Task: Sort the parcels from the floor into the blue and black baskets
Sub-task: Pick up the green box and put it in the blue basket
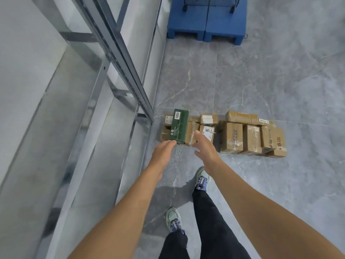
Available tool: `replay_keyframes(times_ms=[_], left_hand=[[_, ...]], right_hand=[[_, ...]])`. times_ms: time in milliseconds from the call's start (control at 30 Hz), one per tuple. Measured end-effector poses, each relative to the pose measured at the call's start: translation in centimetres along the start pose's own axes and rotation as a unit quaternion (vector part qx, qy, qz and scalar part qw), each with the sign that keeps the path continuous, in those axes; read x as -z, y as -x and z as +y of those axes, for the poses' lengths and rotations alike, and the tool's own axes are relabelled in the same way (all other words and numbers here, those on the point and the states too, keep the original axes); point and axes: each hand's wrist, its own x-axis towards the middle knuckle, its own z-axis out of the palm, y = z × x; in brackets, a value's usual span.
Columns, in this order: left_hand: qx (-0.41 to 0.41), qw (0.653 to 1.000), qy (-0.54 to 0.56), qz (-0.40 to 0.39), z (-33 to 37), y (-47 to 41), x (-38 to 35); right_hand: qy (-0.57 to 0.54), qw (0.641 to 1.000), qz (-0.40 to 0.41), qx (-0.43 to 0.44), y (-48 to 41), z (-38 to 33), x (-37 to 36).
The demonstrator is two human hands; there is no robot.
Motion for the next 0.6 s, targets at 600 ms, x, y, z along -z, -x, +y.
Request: replay_keyframes(times_ms=[600], left_hand=[[0.09,0.994,-0.059,-0.035,-0.3,-28.9,-2.2]], right_hand=[[0.013,0.994,0.016,-0.107,-28.5,1.7,-0.3]])
